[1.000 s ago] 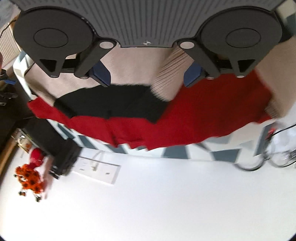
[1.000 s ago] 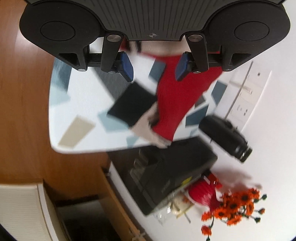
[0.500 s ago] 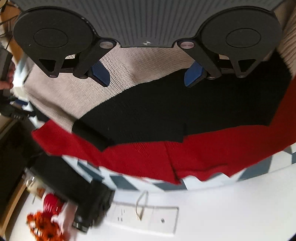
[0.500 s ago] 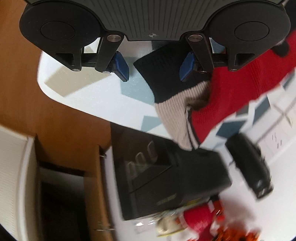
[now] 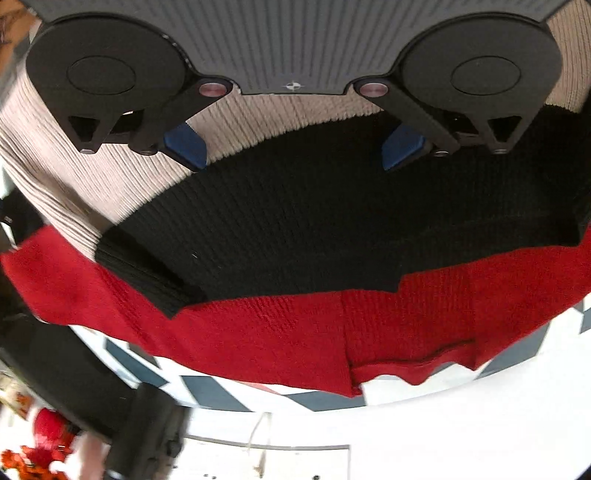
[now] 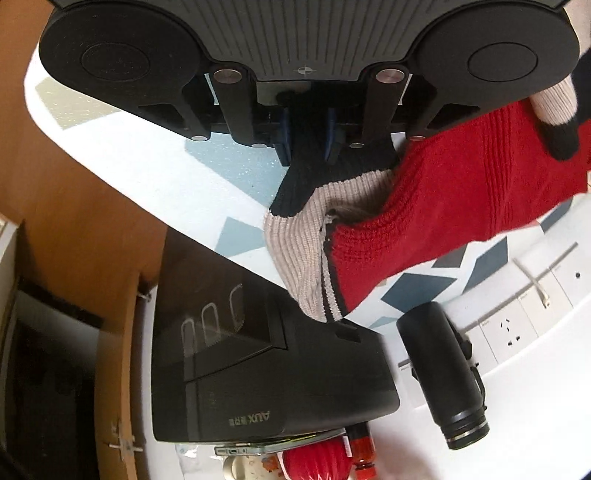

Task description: Fold clothes

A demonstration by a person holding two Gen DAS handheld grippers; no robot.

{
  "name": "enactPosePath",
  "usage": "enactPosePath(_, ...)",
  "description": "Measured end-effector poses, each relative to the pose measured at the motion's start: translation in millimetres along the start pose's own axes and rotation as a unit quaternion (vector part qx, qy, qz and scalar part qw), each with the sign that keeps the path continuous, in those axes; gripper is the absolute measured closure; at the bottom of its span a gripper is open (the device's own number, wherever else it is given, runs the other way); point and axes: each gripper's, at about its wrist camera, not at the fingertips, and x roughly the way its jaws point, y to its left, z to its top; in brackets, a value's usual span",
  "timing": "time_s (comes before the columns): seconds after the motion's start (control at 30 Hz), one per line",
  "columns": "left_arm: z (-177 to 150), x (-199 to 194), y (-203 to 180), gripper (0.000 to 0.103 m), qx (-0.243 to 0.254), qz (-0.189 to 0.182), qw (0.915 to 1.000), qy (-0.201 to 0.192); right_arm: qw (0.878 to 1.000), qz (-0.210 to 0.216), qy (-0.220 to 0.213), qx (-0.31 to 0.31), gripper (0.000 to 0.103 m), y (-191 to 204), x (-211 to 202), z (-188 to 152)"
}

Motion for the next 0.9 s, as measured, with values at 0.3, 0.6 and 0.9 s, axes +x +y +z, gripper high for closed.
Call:
enactPosePath(0.3, 6, 3, 0, 0.0, 0.014, 0.006, 0.9998, 0.009, 0.981, 0.007, -0.135, 0.137, 0.091, -45, -60, 56)
enactPosePath(0.6, 5, 2, 2, 0.0, 0.006, -0.009, 0.9999, 0.0, 0.932, 0.193, -0.172, 0.256, 0.09, -52, -110, 134)
enactPosePath(0.9, -8, -24, 58, 0.0, -0.101, -0.111, 0.9884, -0.026, 0.933, 0.32, -0.019, 0.161, 0.09, 104, -73, 126)
